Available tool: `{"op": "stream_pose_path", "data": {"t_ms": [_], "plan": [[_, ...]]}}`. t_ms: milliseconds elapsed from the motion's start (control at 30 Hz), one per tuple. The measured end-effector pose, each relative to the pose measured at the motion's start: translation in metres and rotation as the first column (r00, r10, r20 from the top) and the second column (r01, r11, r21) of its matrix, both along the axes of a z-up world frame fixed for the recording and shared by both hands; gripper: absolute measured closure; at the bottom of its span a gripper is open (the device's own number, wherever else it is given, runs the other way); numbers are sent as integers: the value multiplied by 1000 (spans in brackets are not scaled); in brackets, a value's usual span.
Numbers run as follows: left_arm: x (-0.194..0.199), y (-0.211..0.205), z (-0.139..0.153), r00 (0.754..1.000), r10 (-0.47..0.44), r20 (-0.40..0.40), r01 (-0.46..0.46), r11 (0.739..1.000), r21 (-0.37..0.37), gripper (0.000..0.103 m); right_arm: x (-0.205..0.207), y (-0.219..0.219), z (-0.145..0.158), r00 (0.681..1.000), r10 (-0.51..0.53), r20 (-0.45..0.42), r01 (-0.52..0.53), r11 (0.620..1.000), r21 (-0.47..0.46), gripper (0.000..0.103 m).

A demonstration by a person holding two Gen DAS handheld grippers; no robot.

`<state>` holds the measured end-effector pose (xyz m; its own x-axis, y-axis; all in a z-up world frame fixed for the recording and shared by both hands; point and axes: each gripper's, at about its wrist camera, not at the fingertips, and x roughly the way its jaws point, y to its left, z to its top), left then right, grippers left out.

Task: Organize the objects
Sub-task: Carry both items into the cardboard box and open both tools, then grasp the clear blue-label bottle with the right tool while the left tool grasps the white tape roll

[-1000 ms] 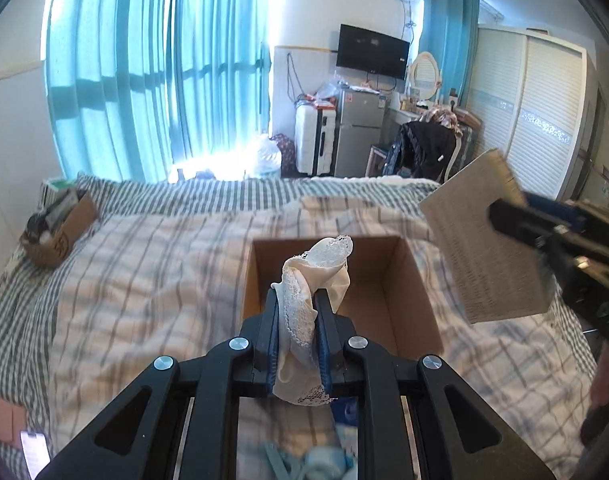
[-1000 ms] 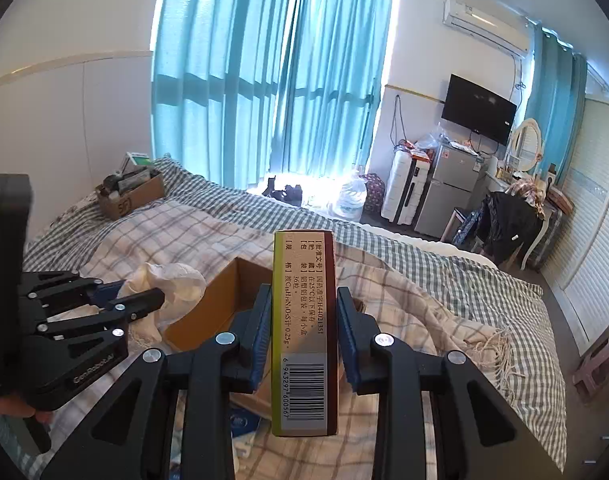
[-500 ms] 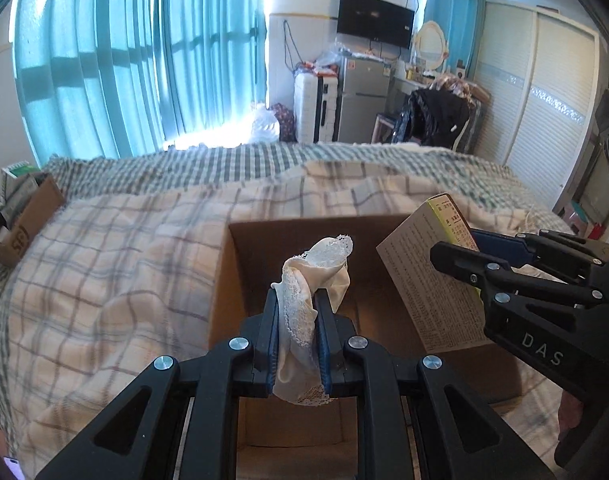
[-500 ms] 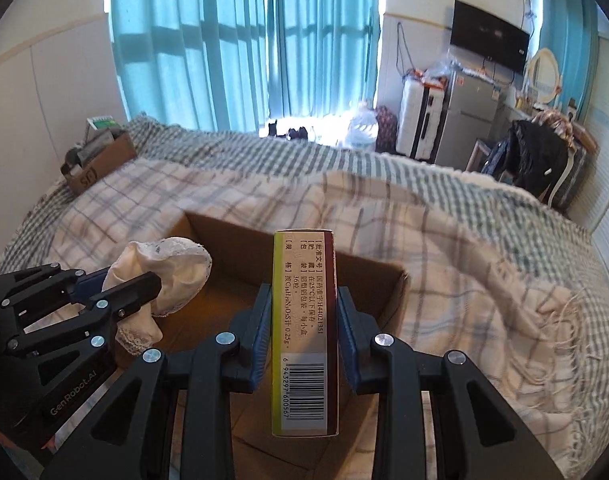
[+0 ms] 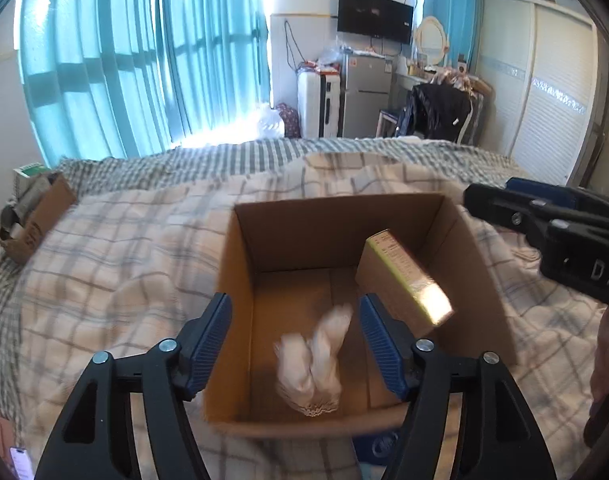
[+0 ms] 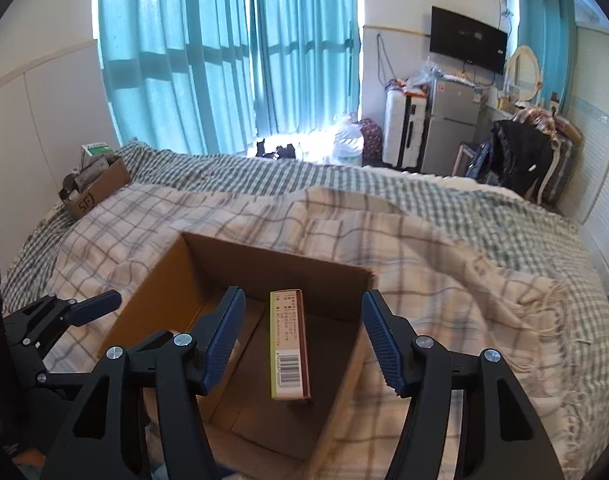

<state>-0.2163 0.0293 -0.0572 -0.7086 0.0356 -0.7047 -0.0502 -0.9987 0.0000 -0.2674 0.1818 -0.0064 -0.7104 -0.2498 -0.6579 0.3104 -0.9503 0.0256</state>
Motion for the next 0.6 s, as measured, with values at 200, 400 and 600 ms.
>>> {"op": "stream_pose_path", "data": {"t_ms": [200,400,600], "plan": [[50,-10,38,998,14,-59,-15,1000,-14,18,65,1,53,997,-7,-83,12,998,65,36],[113,-12,54,994,-14,-107,10,999,-41,9,132,6,77,992,-28,-123,42,992,119,32],[164,-26,43,994,20,-107,-18,1000,17,9,187,0,60,995,-37,-97,49,991,125,29]]}}
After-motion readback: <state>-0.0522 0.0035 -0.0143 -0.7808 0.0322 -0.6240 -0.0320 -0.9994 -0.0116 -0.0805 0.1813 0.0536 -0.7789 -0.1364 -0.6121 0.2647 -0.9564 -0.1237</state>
